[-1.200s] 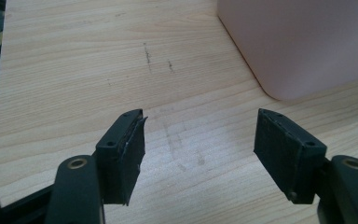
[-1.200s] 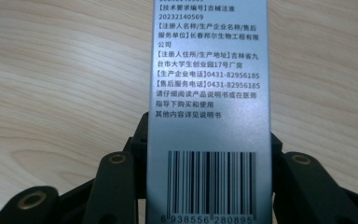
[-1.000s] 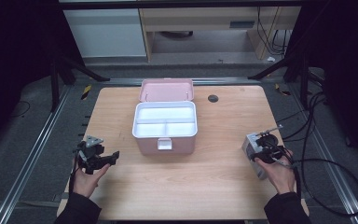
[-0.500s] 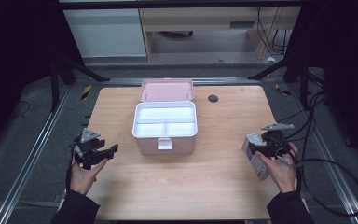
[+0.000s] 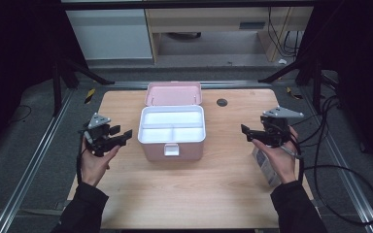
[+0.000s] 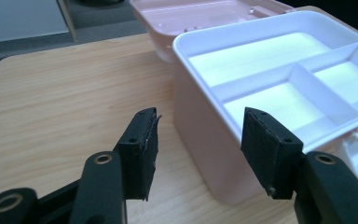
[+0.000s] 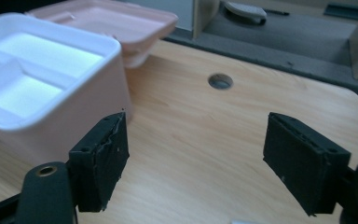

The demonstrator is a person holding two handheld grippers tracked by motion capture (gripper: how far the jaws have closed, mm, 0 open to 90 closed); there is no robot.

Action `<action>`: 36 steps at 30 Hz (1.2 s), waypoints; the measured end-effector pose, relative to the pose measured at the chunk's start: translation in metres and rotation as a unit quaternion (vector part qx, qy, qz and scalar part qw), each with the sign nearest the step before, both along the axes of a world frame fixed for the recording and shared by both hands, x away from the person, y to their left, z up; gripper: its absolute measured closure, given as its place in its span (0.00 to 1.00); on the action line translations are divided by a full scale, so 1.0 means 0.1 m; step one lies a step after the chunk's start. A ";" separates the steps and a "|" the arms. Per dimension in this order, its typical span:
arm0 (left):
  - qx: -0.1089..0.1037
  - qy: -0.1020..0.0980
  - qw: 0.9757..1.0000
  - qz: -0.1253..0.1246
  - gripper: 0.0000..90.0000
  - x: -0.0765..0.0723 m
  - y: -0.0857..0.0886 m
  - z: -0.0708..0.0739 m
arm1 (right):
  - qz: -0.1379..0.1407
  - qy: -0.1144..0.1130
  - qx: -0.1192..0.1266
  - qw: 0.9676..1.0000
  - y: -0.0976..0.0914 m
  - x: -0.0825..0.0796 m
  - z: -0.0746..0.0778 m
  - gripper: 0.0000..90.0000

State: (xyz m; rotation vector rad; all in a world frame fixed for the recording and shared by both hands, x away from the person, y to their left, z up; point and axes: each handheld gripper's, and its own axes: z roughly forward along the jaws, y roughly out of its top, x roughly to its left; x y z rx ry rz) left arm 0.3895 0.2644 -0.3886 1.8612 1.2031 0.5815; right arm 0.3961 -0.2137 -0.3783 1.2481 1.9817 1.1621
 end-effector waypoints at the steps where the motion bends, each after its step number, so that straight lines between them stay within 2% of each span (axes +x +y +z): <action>1: -0.003 0.000 1.000 -0.003 0.51 0.03 -0.04 -0.01 | 0.012 -0.007 0.006 1.000 0.11 0.05 0.04 0.24; 5: -0.002 0.010 1.000 -0.013 0.54 0.16 -0.18 -0.09 | 0.045 -0.003 0.022 0.999 0.38 0.15 0.05 0.25; 7: 0.002 0.014 1.000 -0.017 0.56 0.18 -0.20 -0.11 | 0.051 -0.004 0.024 0.998 0.43 0.17 0.05 0.26; 8: 0.009 0.022 1.000 -0.020 0.57 0.22 -0.24 -0.17 | 0.065 -0.001 0.027 0.998 0.58 0.24 0.01 0.30; 10: 0.010 0.024 0.999 -0.021 0.59 0.24 -0.26 -0.19 | 0.070 0.001 0.029 0.997 0.62 0.26 -0.01 0.32; 12: 0.014 0.029 0.999 -0.024 0.61 0.26 -0.28 -0.24 | 0.086 0.011 0.036 0.996 0.76 0.31 -0.08 0.35; 13: 0.017 0.030 0.999 -0.024 0.64 0.28 -0.28 -0.27 | 0.098 0.022 0.033 0.994 0.88 0.36 -0.16 0.39; 14: 0.017 0.030 0.999 -0.024 0.65 0.28 -0.28 -0.27 | 0.098 0.022 0.033 0.994 0.88 0.36 -0.16 0.39; 15: 0.012 0.033 0.999 -0.026 0.67 0.30 -0.28 -0.29 | 0.109 0.031 0.025 0.993 0.98 0.39 -0.24 0.41; 16: 0.012 0.033 0.999 -0.026 0.68 0.30 -0.28 -0.29 | 0.109 0.031 0.025 0.993 0.98 0.39 -0.24 0.41; 19: 0.010 0.029 0.999 -0.025 0.69 0.32 -0.28 -0.31 | 0.115 0.041 0.014 0.992 1.13 0.45 -0.37 0.45; 24: -0.001 0.034 0.999 -0.027 0.69 0.36 -0.27 -0.33 | 0.116 0.050 -0.004 0.992 1.22 0.49 -0.48 0.48; 27: 0.008 0.028 0.999 -0.026 0.69 0.35 -0.29 -0.33 | 0.116 0.053 -0.005 0.992 1.23 0.50 -0.50 0.50; 29: 0.008 0.027 0.999 -0.027 0.70 0.35 -0.29 -0.33 | 0.114 0.055 -0.015 0.992 1.24 0.49 -0.52 0.54; 33: 0.006 0.027 0.999 -0.031 0.70 0.34 -0.33 -0.34 | 0.112 0.066 -0.004 0.992 1.18 0.48 -0.55 0.57; 36: 0.006 0.026 0.999 -0.033 0.70 0.33 -0.40 -0.34 | 0.108 0.067 -0.009 0.992 1.14 0.45 -0.54 0.58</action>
